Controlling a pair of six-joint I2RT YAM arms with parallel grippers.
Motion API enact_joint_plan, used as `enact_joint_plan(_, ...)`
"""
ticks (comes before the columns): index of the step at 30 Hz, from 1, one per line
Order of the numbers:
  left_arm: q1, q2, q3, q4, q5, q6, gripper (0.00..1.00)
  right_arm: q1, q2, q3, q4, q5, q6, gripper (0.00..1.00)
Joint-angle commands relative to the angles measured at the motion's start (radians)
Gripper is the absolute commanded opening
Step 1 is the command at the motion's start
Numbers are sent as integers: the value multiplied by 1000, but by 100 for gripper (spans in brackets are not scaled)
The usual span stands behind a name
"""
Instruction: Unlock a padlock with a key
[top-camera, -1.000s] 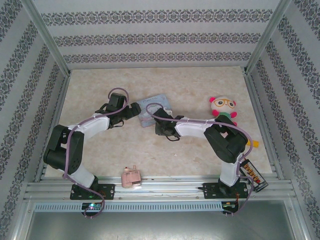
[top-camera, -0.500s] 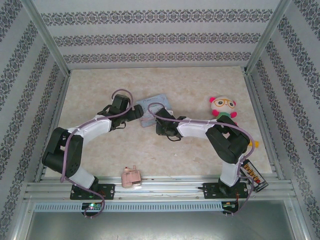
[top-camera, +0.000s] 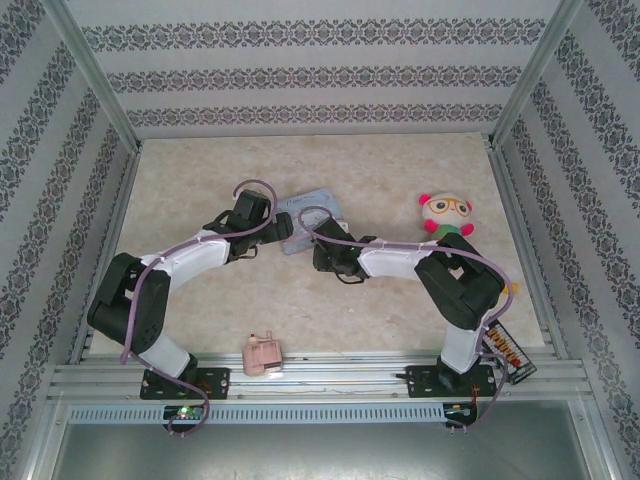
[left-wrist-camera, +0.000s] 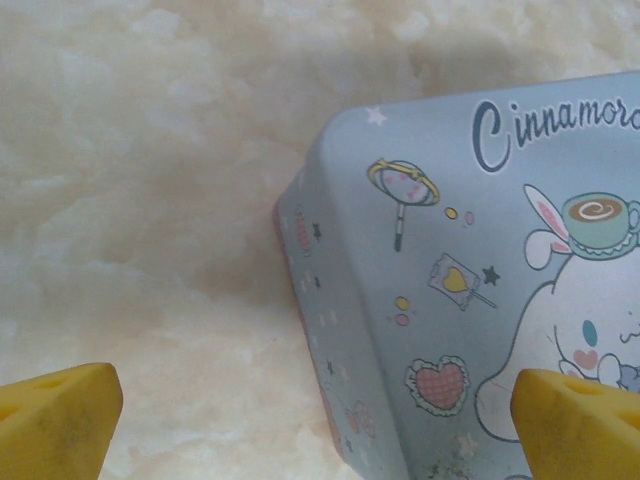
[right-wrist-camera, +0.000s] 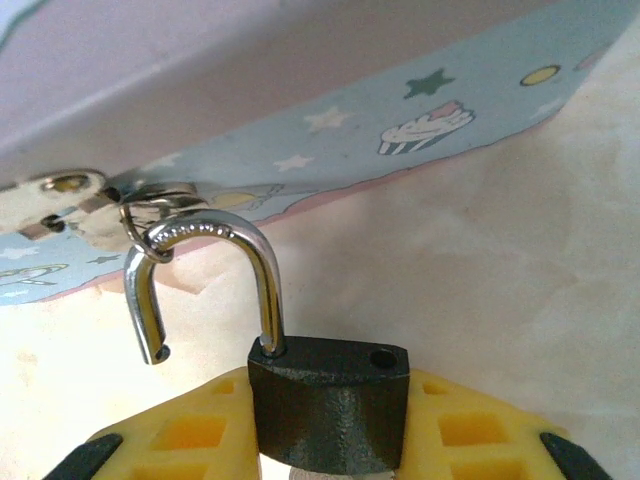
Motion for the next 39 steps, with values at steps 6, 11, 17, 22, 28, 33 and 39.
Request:
enact_joint_plan(6, -60, 40, 38, -25, -74, 79, 99, -22, -33, -74, -25, -14, -13, 0)
enact_joint_plan(11, -62, 65, 14, -20, -37, 49, 99, -35, -30, -78, -1, -40, 16, 0)
enact_joint_plan(17, -63, 57, -25, -3, -12, 37, 99, -44, -26, -85, 36, -69, 58, 0)
enact_joint_plan(22, -62, 51, -41, -3, -8, 42, 99, -51, -19, -90, 70, -91, 88, 0)
enact_joint_plan(28, -63, 36, -57, -2, -15, 32, 99, -55, -15, -100, 102, -103, 119, 0)
enact_joint_plan(33, -63, 25, -60, -2, -25, 33, 99, -57, -17, -99, 116, -108, 134, 0)
enact_joint_plan(39, -62, 16, -67, -7, -37, 36, 99, -58, -22, -88, 117, -104, 145, 0)
